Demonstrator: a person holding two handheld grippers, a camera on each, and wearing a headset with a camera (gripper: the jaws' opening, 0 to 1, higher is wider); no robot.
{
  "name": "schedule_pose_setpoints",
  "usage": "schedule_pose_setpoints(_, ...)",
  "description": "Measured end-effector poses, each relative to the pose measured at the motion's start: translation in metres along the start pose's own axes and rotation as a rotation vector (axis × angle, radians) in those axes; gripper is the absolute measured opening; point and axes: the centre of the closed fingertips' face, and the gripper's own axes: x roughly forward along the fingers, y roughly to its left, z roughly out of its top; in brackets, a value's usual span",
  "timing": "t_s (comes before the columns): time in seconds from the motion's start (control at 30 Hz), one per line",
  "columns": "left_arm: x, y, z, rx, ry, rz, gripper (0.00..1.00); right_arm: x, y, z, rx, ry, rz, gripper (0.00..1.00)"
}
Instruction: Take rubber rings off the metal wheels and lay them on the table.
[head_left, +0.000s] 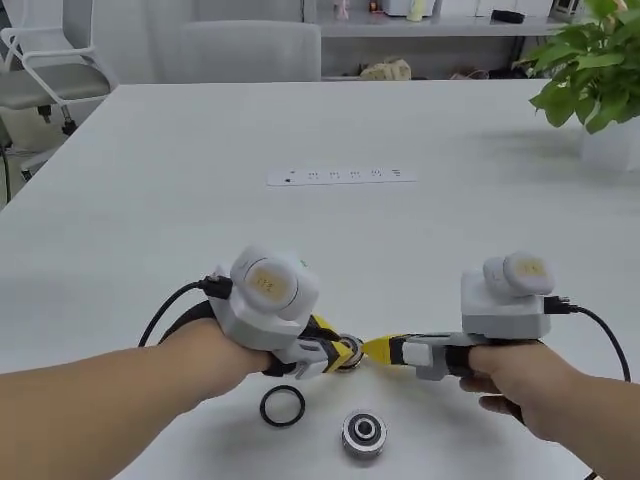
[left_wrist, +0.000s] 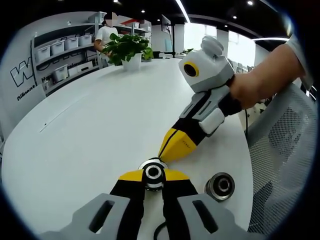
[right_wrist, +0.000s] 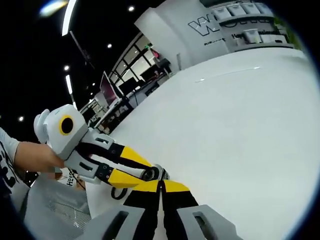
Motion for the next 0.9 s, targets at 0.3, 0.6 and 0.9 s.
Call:
schedule_pose_setpoints(0.3, 0.0, -0.0008, 0.0003, -0.001, -0.001, 0.004, 0.07, -0.0008, 0.0026, 0.0012, 0.045, -0.01, 0.013, 0.0)
schedule_pose_setpoints(0.6, 0.0004, -0.0007, 0.0006, 0.003, 0.005, 0.008, 0.07, -0.0012, 0.0029, 0.0017, 0.053, -0.01, 0.009, 0.0)
schedule_pose_setpoints(0.9, 0.0005, -0.0004, 0.0005, 0.005, 0.007, 0.009, 0.07, -0.0005, 0.0074, 0.0027, 0.063, -0.011, 0.018, 0.0)
